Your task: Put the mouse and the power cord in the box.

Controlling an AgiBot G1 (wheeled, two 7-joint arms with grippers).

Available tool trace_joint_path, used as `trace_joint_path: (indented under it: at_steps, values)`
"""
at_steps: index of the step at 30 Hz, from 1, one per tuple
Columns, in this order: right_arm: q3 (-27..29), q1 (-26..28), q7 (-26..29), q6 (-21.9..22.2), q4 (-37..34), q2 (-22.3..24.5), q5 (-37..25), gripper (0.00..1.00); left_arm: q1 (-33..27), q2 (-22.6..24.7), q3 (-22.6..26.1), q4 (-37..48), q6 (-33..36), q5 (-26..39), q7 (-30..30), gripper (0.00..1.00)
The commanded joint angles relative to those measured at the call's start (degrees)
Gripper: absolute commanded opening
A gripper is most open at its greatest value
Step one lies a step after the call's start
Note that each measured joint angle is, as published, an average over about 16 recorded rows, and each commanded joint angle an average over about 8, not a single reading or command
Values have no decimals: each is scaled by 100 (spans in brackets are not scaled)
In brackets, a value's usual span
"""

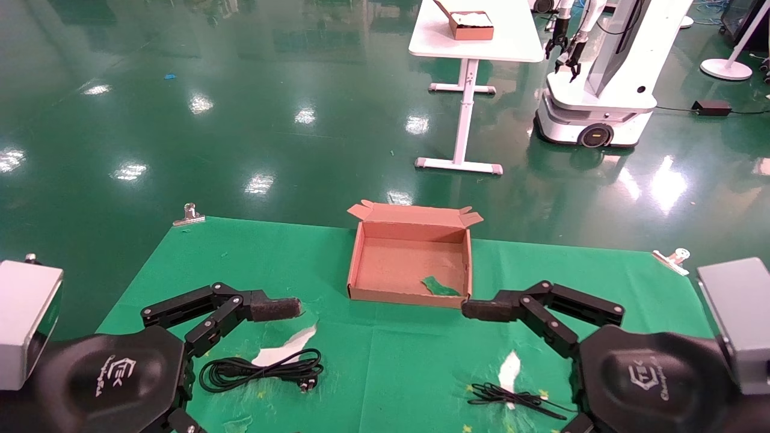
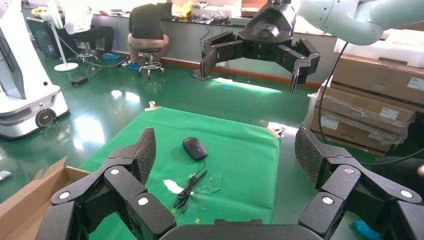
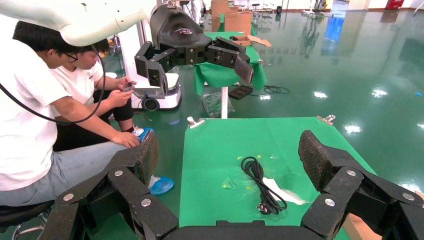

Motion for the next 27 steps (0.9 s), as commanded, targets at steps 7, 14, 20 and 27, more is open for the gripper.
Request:
trace_joint_path:
  at_steps: [7, 14, 20, 27]
  values:
    - [0, 0, 0, 0, 0, 0, 0, 100, 0, 0, 0, 0, 0, 0, 0, 100]
    - [4, -2, 0, -3, 2, 2, 3, 100, 1, -1, -2, 0, 2, -4, 3, 100]
    - [-57, -29, 4, -23, 13, 61, -149, 100, -32, -39, 108, -62, -3, 255, -41, 100]
    - [-464, 85, 446, -79, 82, 324, -1002, 100, -633, 13, 820, -323, -30, 2100, -194, 100]
